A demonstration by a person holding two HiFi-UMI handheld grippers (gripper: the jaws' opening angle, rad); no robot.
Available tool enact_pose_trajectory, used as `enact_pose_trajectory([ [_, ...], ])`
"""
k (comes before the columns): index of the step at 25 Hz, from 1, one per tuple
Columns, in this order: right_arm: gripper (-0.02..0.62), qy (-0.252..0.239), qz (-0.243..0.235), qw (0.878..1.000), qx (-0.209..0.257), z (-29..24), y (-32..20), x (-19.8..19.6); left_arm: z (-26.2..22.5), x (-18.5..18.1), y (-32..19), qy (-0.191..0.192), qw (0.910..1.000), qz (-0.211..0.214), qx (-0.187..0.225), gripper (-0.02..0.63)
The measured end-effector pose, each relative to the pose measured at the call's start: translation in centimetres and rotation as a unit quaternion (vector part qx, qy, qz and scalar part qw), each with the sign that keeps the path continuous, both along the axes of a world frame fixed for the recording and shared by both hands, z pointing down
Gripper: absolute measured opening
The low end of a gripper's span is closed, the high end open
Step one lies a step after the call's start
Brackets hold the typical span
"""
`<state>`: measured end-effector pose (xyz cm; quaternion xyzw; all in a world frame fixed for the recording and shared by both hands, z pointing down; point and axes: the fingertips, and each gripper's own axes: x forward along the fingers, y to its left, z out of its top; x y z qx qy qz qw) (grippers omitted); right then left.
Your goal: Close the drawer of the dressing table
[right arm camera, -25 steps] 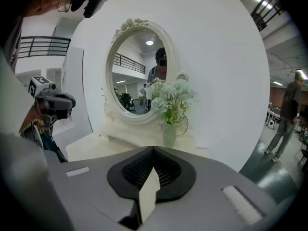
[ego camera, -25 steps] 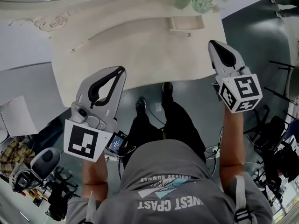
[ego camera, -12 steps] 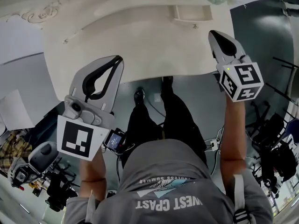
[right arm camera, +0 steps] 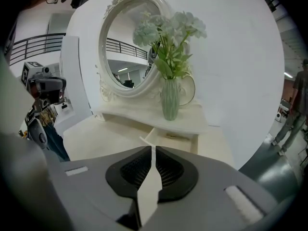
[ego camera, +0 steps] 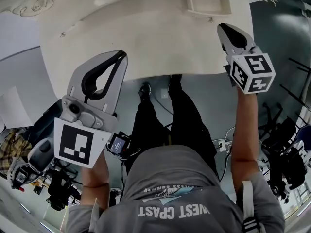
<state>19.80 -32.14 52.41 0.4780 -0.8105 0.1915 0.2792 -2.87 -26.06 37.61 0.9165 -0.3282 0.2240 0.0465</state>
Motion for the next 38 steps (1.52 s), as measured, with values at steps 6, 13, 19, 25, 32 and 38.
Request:
enact_pose_trajectory([
  [6,0.047,0.008,-0.004,1.000,-0.023,3.3,-0.4,0.2,1.5,0.2,-0.2,-0.002,1.0000,-0.001,-0.007,0.003],
  [13,0.072,0.028,-0.003,0.999,-0.041,7.4,-1.9,-0.3,4.6,-1.0,-1.1,0.000,0.9998,-0.005,-0.020,0.003],
  [19,0.104,0.043,0.003,0.998,-0.050,9.9,-2.9,-0.5,6.4,-2.0,-1.3,0.000,0.9994,-0.014,-0.031,0.003],
  [25,0.124,0.047,0.006,0.997,-0.059,11.2,-3.4,-0.6,7.5,-2.5,-1.3,0.003,0.9990,-0.020,-0.040,0.003],
  [32,0.114,0.035,-0.003,0.997,-0.070,12.3,-3.3,-1.7,8.8,-2.9,-1.2,0.001,0.9985,-0.020,-0.051,0.003],
  [38,0.068,0.038,0.006,0.997,-0.066,12.5,-3.6,-1.3,9.2,-2.8,-1.5,0.004,0.9983,-0.020,-0.054,0.003],
])
